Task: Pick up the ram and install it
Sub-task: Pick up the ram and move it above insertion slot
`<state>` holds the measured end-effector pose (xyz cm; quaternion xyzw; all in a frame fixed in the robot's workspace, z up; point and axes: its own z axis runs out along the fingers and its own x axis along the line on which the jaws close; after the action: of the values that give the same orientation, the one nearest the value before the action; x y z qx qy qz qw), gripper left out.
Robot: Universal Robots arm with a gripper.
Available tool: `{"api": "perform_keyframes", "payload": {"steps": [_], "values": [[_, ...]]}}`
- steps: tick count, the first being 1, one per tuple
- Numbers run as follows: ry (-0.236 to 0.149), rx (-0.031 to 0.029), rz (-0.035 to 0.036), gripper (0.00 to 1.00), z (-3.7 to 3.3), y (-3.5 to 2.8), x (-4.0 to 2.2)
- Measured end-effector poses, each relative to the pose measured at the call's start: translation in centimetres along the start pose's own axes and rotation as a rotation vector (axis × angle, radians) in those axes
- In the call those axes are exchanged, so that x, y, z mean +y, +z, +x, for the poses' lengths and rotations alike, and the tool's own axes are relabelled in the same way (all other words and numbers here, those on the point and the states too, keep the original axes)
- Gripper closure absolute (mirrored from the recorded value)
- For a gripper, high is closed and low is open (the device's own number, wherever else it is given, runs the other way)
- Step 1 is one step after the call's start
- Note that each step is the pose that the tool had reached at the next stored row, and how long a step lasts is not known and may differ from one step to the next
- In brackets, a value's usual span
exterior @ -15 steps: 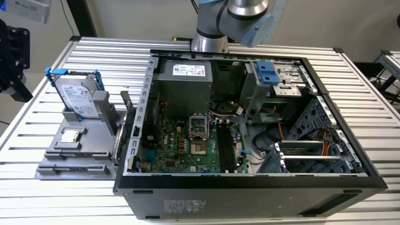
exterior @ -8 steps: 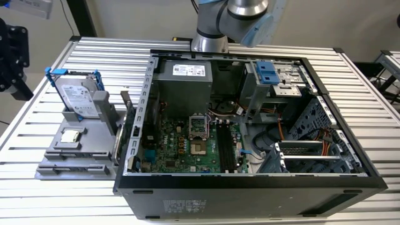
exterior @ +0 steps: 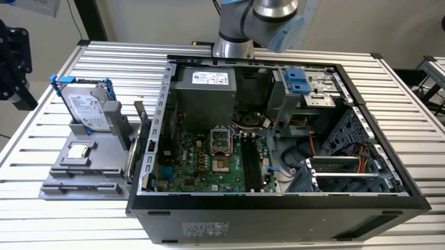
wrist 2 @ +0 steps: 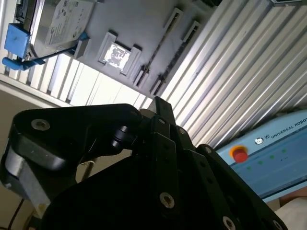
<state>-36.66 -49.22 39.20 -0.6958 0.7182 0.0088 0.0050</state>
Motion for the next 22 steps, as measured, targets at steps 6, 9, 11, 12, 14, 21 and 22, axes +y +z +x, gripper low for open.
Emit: {"api": "perform_keyframes", "payload": {"steps": [6,9,11,12,14,21,22], "values": [[-0.049,0.0003,-0.001,1.0,-0.1,0.0,0.0],[-0.073,0.0003,-0.0014,1.0,-0.11,0.01,0.0],[-0.078,0.0004,-0.0015,1.0,-0.12,0.0,0.0],[-0.079,0.0004,-0.0015,1.0,-0.12,0.0,0.0],[-0.079,-0.0005,-0.0016,1.0,-0.13,0.0,0.01],[-0.071,-0.026,0.001,1.0,-0.13,0.04,0.01],[-0.07,-0.0265,0.0011,1.0,-0.13,0.04,0.0]]}}
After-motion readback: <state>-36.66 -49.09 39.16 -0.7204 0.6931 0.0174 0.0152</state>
